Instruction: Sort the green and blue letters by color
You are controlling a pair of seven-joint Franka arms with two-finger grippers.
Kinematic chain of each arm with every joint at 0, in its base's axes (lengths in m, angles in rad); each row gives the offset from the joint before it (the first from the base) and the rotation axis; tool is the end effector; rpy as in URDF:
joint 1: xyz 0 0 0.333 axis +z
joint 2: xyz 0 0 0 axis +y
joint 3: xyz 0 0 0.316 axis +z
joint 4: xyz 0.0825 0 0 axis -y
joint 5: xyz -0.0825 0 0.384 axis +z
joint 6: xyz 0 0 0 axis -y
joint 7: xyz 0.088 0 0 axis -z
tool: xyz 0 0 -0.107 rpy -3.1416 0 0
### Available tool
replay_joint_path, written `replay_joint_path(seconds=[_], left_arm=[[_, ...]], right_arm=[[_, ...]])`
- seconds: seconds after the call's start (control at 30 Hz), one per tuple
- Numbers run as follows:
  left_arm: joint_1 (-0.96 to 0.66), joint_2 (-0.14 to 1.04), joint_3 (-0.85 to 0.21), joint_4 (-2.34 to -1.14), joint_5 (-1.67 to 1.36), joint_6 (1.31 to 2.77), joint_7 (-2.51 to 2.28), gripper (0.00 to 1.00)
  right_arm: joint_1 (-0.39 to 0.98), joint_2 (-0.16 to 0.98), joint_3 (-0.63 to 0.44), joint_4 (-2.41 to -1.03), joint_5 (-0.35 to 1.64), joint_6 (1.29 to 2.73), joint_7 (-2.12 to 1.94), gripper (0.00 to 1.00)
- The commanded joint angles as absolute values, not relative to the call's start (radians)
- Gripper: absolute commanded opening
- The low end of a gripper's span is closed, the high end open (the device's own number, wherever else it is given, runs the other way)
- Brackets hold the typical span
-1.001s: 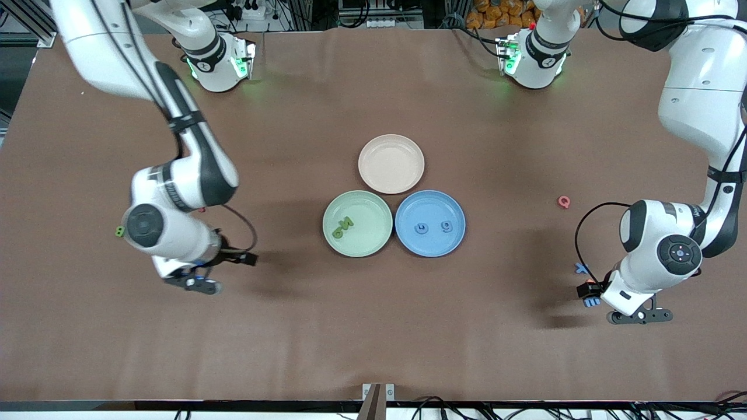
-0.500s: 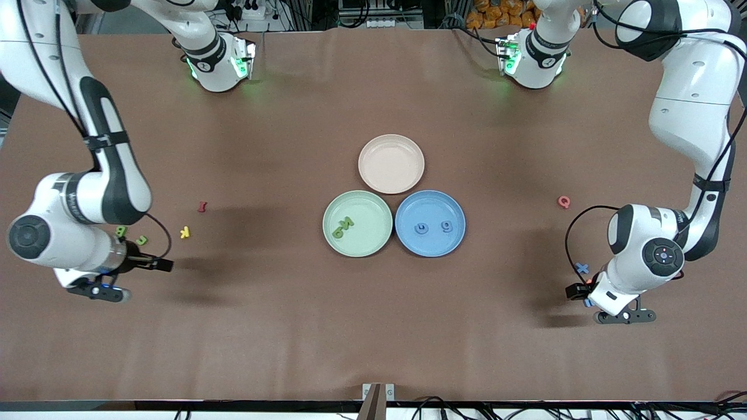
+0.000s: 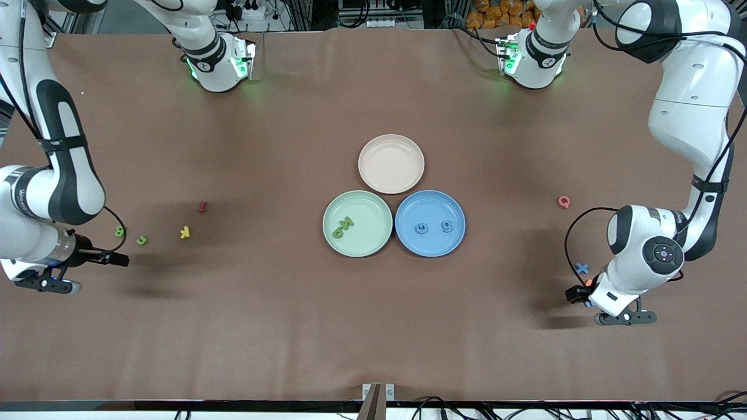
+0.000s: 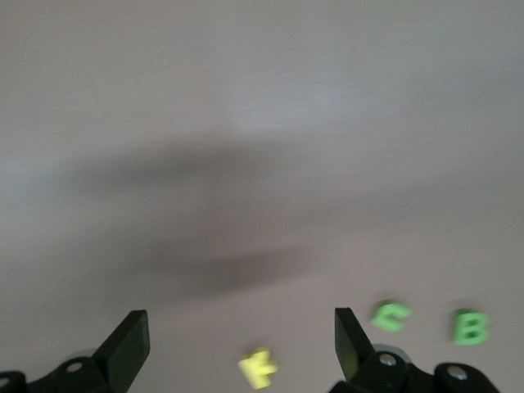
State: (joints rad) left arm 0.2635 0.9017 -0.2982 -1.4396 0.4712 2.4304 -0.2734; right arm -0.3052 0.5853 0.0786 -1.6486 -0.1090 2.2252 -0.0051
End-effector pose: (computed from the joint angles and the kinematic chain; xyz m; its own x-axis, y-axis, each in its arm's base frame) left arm 0.7337 0.0198 0.1776 0.9877 0.0179 0.1555 0.0306 -0.9964 -0.0793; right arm 0.6643 -0.1631 0.2727 0.9859 -0.1671 -0.0075 -0.1667 -0.9851 0.0426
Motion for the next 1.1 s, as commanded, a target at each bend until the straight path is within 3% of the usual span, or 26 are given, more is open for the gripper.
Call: replay_joint_path(seconds=[0.0, 0.27, 0.3, 0.47, 0.57, 1.07], left_arm=[[0.268, 0.917, -0.301, -1.425, 0.474, 2.447, -0.261, 1.0], [0.273, 0.919, -0.301, -1.428, 0.477, 2.445, -0.259, 1.0], [0.273, 0.919, -0.301, -1.428, 0.476, 2.445, -0.259, 0.94], [0.275, 0.913, -0.301, -1.43, 0.472, 2.445, -0.264, 0.44], [0.276, 0.913, -0.301, -1.43, 0.472, 2.445, -0.262, 0.31], [0.276, 0.887, -0.307, -1.43, 0.459, 2.441, -0.279, 0.19]], right_arm=[[-0.314, 0.583, 0.077, -1.726, -0.124, 2.353, -0.02, 1.0], [-0.301, 0.561, 0.06, -1.813, -0.12, 2.427, -0.009, 1.0], [-0.302, 0.555, 0.06, -1.825, -0.12, 2.434, -0.009, 1.0], [-0.299, 0.529, 0.06, -1.904, -0.114, 2.497, -0.006, 1.0], [-0.299, 0.522, 0.06, -1.943, -0.114, 2.529, -0.005, 1.0], [-0.301, 0.479, 0.058, -2.091, -0.114, 2.638, -0.006, 1.0]])
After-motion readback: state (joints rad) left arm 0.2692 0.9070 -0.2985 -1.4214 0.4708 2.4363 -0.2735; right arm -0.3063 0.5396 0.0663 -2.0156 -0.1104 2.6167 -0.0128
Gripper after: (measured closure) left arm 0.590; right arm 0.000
